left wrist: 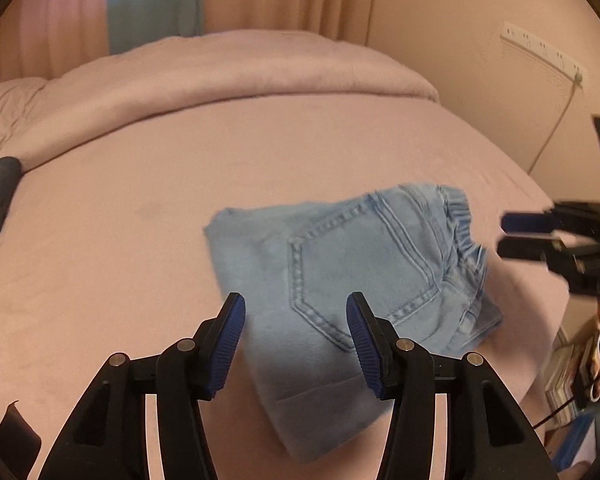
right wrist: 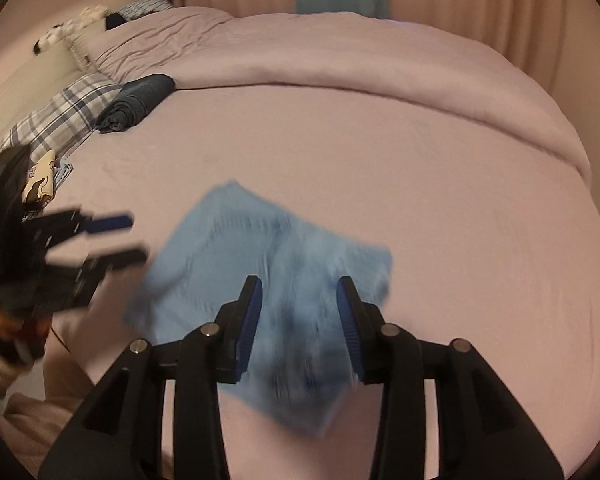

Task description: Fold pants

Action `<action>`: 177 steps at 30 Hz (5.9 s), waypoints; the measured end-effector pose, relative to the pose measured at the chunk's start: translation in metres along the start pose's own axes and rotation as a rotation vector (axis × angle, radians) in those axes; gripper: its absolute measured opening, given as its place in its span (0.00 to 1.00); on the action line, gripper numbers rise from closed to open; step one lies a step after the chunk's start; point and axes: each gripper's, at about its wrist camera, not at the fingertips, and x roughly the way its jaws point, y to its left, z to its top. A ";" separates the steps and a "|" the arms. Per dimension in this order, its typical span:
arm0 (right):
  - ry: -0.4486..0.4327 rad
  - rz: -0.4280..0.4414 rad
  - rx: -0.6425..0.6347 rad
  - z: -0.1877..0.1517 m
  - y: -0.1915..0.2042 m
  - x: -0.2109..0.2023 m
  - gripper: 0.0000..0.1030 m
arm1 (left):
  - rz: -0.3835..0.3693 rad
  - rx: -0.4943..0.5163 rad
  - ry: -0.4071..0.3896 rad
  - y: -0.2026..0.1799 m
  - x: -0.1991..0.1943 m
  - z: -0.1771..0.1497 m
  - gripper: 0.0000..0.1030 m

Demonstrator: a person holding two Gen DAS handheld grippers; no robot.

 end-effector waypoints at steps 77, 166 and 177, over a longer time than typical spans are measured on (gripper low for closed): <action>-0.036 0.210 0.370 -0.046 -0.026 0.050 0.38 | -0.264 -0.372 0.104 0.067 0.037 -0.013 0.13; -0.136 -0.063 -0.037 0.175 0.030 0.127 0.22 | 0.074 -0.210 0.013 0.155 0.058 0.078 0.31; 0.062 -0.072 -0.031 0.171 0.032 0.203 0.19 | 0.050 -0.222 0.114 0.151 0.099 0.077 0.31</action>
